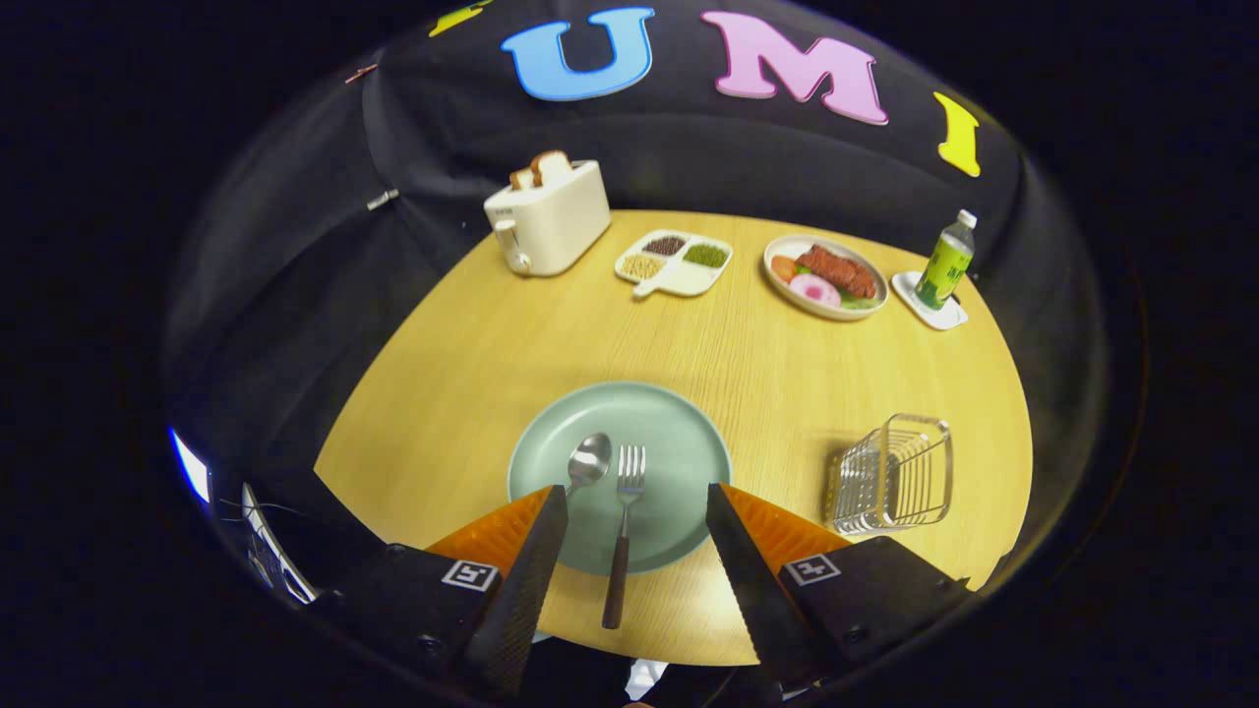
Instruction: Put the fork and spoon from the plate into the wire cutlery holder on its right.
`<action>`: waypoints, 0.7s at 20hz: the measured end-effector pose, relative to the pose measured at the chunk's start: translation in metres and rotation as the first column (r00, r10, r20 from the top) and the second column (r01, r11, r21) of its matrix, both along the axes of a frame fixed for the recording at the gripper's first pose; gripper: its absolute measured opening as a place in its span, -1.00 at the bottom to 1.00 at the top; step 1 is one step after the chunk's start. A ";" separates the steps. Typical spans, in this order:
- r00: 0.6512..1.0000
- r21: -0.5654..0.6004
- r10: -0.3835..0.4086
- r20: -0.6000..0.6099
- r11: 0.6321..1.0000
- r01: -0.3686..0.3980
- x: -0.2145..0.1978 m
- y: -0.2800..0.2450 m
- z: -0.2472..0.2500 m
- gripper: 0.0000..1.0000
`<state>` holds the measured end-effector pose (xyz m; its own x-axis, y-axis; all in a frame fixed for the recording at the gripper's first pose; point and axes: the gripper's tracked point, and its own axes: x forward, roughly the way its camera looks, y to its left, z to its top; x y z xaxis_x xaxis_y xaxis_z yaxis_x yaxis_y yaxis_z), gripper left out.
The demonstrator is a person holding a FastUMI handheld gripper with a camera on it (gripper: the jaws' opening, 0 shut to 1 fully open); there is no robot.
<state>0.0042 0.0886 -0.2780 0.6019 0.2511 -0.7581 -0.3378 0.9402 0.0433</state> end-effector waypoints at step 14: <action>0.928 -0.173 0.060 -0.367 0.976 -0.132 -0.013 0.008 -0.105 0.46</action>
<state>-0.0084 0.0965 -0.3827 0.2625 0.1230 -0.9571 -0.4225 0.9063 0.0006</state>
